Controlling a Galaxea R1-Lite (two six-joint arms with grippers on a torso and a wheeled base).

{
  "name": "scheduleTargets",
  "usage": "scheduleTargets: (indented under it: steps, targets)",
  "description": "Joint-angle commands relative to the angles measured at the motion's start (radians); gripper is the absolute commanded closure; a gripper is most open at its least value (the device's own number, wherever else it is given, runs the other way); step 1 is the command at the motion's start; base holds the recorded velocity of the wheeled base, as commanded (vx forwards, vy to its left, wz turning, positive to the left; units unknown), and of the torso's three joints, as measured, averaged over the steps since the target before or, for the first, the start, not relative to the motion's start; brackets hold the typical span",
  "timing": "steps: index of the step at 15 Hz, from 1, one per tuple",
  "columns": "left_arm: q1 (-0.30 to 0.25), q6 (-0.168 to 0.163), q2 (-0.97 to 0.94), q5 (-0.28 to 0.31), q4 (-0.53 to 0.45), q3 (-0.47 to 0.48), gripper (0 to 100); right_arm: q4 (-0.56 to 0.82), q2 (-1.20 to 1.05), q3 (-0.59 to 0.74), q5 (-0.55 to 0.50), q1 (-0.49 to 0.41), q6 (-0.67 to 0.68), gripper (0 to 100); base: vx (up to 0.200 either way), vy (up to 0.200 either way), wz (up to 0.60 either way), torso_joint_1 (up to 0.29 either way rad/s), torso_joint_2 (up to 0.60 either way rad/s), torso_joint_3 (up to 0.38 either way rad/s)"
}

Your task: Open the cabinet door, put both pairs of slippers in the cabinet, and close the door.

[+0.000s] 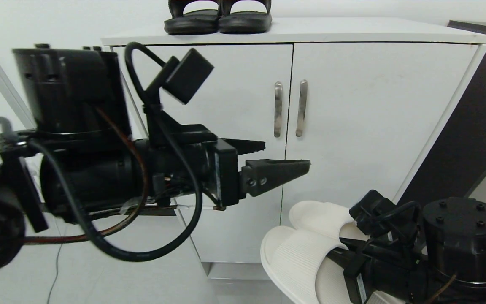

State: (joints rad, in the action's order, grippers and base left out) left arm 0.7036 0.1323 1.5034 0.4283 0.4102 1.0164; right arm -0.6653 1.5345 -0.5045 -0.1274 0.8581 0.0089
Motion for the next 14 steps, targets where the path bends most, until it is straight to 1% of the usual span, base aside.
scheduleTargets:
  steps: [1,2,3,4,5,7,9,10,11,14]
  targets:
    - [-0.001,0.026,0.136,0.049,-0.001,0.11,0,0.0,0.003,0.001,0.0,0.001,-0.001,100,0.0,0.0,0.0,0.0,0.0,0.0]
    - [-0.001,0.058,0.173,0.075,-0.001,0.165,0,0.0,0.003,0.003,0.0,0.001,-0.001,100,0.0,0.0,0.0,0.0,0.0,0.0]
    - [-0.001,0.066,0.179,0.081,-0.001,0.177,0,0.0,0.001,0.003,0.0,0.001,-0.003,100,0.0,0.0,0.0,0.0,0.0,0.0]
    - [-0.001,0.105,0.224,0.095,-0.001,0.246,0,0.0,0.0,0.003,0.0,0.001,-0.004,100,0.0,0.0,0.0,0.0,0.0,0.0]
    - [-0.003,0.121,0.259,0.096,-0.001,0.303,0,0.0,0.0,0.003,0.0,0.001,-0.006,100,0.0,0.0,0.0,0.0,0.0,0.0]
    - [-0.003,0.13,0.287,0.092,-0.002,0.363,0,0.0,0.001,0.003,0.0,0.001,-0.006,100,0.0,0.0,0.0,0.0,0.0,0.0]
    - [-0.003,0.132,0.305,0.086,-0.007,0.396,0,0.0,0.001,0.001,0.0,0.001,-0.006,100,0.0,0.0,0.0,0.0,0.0,0.0]
    - [-0.004,0.13,0.324,0.044,-0.007,0.429,0,0.0,0.0,0.001,-0.001,0.004,-0.007,100,0.0,0.0,0.0,0.0,0.0,0.0]
    - [-0.004,0.13,0.33,0.021,-0.007,0.442,0,0.0,-0.002,0.003,-0.001,0.007,-0.007,100,0.0,0.0,0.0,0.0,0.0,0.0]
    - [-0.009,0.127,0.313,0.013,-0.008,0.438,0,0.0,-0.004,0.001,-0.003,0.007,-0.007,100,0.0,0.0,0.0,0.0,0.0,0.0]
